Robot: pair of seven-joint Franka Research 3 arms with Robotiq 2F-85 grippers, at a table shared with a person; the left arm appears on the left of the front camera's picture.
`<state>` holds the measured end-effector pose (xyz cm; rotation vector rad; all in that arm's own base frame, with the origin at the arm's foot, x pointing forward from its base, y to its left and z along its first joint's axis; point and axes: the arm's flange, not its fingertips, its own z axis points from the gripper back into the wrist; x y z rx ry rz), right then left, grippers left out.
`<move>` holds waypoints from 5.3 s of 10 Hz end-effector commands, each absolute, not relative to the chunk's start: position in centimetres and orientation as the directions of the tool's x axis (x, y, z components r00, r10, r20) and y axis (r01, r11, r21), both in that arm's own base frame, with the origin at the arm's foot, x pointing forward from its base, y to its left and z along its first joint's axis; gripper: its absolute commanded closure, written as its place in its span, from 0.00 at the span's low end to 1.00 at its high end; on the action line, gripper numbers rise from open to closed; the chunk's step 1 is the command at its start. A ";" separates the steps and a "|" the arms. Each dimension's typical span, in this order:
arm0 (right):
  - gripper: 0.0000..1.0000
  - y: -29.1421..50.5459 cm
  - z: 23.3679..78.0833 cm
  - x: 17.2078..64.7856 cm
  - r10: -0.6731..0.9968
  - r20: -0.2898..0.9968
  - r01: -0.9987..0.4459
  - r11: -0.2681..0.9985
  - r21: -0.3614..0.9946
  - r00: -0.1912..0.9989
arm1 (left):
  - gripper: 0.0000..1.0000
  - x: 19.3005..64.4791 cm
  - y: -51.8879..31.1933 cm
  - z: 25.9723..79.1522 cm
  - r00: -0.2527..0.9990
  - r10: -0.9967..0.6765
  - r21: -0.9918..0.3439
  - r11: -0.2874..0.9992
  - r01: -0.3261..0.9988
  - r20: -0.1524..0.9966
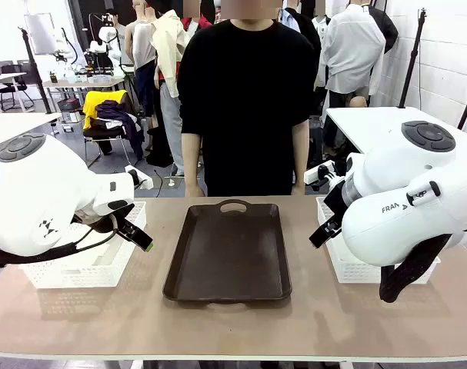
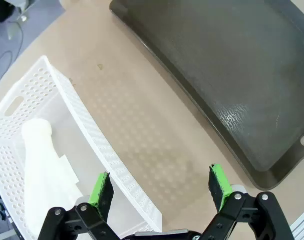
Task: Prepare the laboratory tools.
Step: Pick up the Big flask that the person points to.
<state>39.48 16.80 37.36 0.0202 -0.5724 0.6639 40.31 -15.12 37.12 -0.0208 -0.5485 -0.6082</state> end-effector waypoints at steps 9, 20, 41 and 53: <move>0.00 16.8 37.4 39.5 0.577 0.508 -0.587 0.793 -0.160 0.640 | 0.00 40.3 -15.1 37.1 0.683 -0.537 0.139 0.825 0.548 0.495; 0.00 10.0 46.3 37.6 0.419 0.683 -0.628 0.774 0.074 0.598 | 0.00 37.2 -10.5 47.4 0.591 -0.404 -0.083 0.774 0.628 0.699; 0.00 -5.8 43.1 43.7 -0.011 0.385 -0.340 0.445 0.828 0.923 | 0.00 40.8 1.5 45.9 0.927 0.099 -0.869 0.397 0.296 0.361; 0.00 -5.8 43.1 43.7 -0.011 0.385 -0.340 0.445 0.828 0.923 | 0.00 40.8 1.5 45.9 0.927 0.099 -0.869 0.397 0.296 0.361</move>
